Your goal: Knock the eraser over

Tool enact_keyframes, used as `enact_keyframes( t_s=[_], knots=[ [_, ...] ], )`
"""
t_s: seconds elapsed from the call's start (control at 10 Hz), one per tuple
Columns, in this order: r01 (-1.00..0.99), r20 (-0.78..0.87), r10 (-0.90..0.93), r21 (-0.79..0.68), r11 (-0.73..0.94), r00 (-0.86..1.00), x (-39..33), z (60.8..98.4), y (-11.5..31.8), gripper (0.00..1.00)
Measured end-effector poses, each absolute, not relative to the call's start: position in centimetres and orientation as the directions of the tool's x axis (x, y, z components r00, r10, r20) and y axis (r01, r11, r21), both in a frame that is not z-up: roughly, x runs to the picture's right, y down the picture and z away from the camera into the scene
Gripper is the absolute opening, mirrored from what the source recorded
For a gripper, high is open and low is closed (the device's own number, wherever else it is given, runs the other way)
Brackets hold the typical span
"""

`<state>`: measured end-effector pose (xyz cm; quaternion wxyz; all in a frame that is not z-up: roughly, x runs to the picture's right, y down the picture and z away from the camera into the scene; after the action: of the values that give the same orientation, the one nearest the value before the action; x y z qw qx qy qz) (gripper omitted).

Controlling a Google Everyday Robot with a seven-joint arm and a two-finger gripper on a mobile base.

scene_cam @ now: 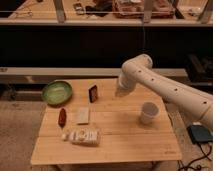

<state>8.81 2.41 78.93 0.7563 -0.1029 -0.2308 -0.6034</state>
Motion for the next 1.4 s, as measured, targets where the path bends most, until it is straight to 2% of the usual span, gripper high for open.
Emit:
enact_keyframes(
  t_s=[0.1, 0.2, 0.8, 1.4],
  knots=[
    [0.96, 0.483, -0.86, 0.122, 0.253, 0.165, 9.3, 78.9, 2.9, 0.05],
    [0.959, 0.495, -0.855, 0.13, 0.251, 0.156, 9.3, 79.4, 3.6, 0.0],
    [0.951, 0.496, -0.867, 0.243, 0.193, 0.049, 4.6, 82.9, 4.5, 0.0],
    [0.941, 0.503, -0.864, 0.295, 0.164, -0.007, -2.1, 86.1, 2.6, 0.0]
  ],
)
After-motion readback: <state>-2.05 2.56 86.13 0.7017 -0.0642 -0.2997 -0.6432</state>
